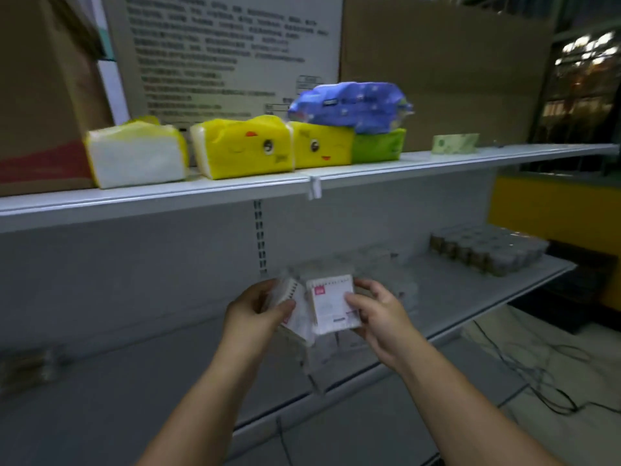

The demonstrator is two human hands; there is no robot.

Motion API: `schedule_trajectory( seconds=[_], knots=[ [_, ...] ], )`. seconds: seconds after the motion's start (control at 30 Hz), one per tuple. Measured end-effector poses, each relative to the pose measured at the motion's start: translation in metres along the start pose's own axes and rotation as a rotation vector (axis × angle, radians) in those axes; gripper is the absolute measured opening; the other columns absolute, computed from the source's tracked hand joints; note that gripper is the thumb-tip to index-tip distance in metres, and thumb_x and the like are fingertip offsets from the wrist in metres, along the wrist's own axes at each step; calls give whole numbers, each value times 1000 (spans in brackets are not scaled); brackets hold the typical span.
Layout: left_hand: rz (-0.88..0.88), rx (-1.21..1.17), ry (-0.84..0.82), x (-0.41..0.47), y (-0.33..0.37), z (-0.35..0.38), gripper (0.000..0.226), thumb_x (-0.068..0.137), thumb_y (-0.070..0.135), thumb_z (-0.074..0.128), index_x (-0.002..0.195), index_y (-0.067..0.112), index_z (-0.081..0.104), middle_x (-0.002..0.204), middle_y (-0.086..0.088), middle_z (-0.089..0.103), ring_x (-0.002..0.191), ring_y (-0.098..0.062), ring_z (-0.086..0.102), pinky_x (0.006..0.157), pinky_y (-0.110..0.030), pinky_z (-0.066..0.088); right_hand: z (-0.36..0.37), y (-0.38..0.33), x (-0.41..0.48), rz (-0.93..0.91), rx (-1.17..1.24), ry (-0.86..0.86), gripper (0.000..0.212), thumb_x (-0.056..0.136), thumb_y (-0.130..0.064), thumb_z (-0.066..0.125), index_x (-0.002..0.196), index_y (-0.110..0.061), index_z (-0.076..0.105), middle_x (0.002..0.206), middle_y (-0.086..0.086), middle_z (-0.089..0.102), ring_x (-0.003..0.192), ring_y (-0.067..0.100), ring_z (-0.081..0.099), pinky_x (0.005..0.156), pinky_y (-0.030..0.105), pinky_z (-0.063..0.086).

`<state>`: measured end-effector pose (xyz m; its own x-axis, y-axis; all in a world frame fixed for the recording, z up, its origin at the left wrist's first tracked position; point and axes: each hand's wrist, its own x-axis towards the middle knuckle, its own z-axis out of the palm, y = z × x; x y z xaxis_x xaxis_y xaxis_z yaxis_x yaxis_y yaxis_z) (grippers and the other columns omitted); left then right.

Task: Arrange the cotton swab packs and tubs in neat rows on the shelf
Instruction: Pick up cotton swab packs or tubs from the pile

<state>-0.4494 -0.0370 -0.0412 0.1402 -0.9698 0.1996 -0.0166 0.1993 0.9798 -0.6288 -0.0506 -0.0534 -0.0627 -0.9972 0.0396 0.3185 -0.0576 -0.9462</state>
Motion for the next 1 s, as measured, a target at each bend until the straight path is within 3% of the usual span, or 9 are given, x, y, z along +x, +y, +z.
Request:
schedule_trajectory(
  seconds=[0.07, 0.17, 0.27, 0.47, 0.6, 0.67, 0.83, 0.93, 1.0],
  knots=[
    [32, 59, -4, 8, 3, 31, 26, 79, 3, 71, 95, 21, 62, 97, -2, 69, 87, -17, 65, 80, -28, 53, -26, -13, 7, -4, -10, 18, 17, 92, 4, 49, 98, -11, 54, 94, 13, 63, 72, 20, 62, 48, 22, 51],
    [100, 164, -68, 32, 7, 73, 22, 77, 3, 73, 86, 21, 65, 86, 0, 71, 74, -11, 65, 63, -12, 49, -64, -30, 26, -1, -23, 27, 17, 92, 6, 47, 94, -11, 51, 88, 11, 61, 64, 17, 62, 44, 22, 50],
    [111, 201, -136, 71, 13, 104, 25, 75, 4, 75, 93, 20, 66, 84, 9, 68, 72, 0, 62, 57, -4, 46, -96, -48, 54, -28, 16, 82, 21, 91, 6, 47, 106, -8, 47, 90, 10, 61, 71, 22, 61, 46, 26, 54],
    [133, 226, -156, 166, 8, 156, 28, 71, 1, 78, 96, 8, 65, 99, -12, 69, 88, -25, 67, 76, -33, 55, -155, -69, 130, -53, 79, 234, 35, 88, 8, 49, 121, -4, 49, 114, 20, 62, 97, 35, 61, 84, 49, 52],
    [147, 358, -196, 208, -14, 200, 28, 72, 8, 80, 97, 7, 68, 99, -10, 70, 88, -23, 67, 80, -34, 55, -193, -86, 170, -94, -38, 311, 21, 84, 8, 54, 83, -13, 53, 88, 10, 63, 74, 23, 62, 59, 29, 55],
    [177, 429, -187, 225, -24, 216, 24, 72, 12, 80, 94, 9, 69, 94, -8, 71, 86, -22, 67, 78, -33, 55, -212, -90, 190, -129, -162, 347, 21, 83, 9, 55, 81, -12, 52, 84, 10, 61, 72, 23, 60, 56, 25, 52],
    [267, 662, -149, 251, -40, 253, 19, 74, 20, 77, 91, 13, 73, 91, -4, 72, 85, -18, 66, 71, -23, 46, -259, -79, 250, -81, -722, 350, 20, 77, 1, 69, 93, -8, 59, 77, 7, 56, 81, 29, 57, 75, 37, 48],
    [294, 831, -188, 262, -55, 290, 20, 77, 22, 74, 94, 13, 70, 99, -4, 70, 92, -19, 64, 75, -23, 46, -278, -68, 286, -103, -1234, 190, 42, 80, -17, 72, 117, -9, 56, 94, 5, 62, 94, 22, 57, 79, 25, 40],
    [299, 994, -232, 268, -69, 312, 23, 79, 25, 72, 99, 14, 68, 107, -4, 67, 101, -21, 60, 83, -26, 44, -284, -64, 307, -114, -1395, 84, 46, 81, -25, 71, 122, -15, 54, 112, 5, 61, 102, 19, 57, 80, 20, 44]
  ],
)
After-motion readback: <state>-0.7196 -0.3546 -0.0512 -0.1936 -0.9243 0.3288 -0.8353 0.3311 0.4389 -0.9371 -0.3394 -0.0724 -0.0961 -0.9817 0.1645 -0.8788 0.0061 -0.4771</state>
